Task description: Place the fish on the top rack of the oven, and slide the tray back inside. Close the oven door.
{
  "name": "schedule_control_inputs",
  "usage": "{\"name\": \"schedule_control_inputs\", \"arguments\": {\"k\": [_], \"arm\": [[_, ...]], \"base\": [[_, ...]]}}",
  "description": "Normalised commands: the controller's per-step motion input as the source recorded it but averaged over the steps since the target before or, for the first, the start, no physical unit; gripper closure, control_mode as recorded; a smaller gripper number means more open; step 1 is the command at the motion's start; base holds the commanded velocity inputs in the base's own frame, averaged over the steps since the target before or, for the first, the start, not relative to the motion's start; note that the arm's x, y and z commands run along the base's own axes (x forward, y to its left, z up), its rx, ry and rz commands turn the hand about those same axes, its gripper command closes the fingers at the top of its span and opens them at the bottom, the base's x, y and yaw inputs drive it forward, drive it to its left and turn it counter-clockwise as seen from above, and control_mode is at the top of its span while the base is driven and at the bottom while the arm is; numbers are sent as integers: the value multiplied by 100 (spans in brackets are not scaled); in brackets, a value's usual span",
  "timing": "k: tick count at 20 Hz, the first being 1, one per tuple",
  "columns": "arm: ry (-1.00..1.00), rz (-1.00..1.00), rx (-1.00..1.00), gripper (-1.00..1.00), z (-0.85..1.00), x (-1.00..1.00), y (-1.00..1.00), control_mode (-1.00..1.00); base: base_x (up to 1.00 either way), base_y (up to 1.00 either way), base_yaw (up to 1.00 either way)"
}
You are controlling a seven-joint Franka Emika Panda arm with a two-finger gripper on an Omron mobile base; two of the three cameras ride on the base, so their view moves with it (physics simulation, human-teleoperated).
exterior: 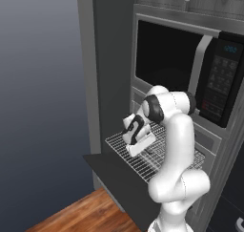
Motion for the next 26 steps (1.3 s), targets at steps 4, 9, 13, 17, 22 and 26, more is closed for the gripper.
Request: {"name": "schedule_control_inputs", "arguments": {"k": [4,9,13,17,22,26], "arm": [[-7,0,-4,100,-55,16,-11,-100],[-6,0,-5,100,-58,23,-3,-100],[-4,0,-2,100,-49,27,-1,-100],[0,0,0,-100,-25,9,12,-100],[0,0,0,-100,12,-4,20,-100],[0,0,0,-100,61,-8,7,-100]], "base": [[0,0,0],[0,0,0],[0,0,0],[0,0,0],[0,0,0],[0,0,0]]}}
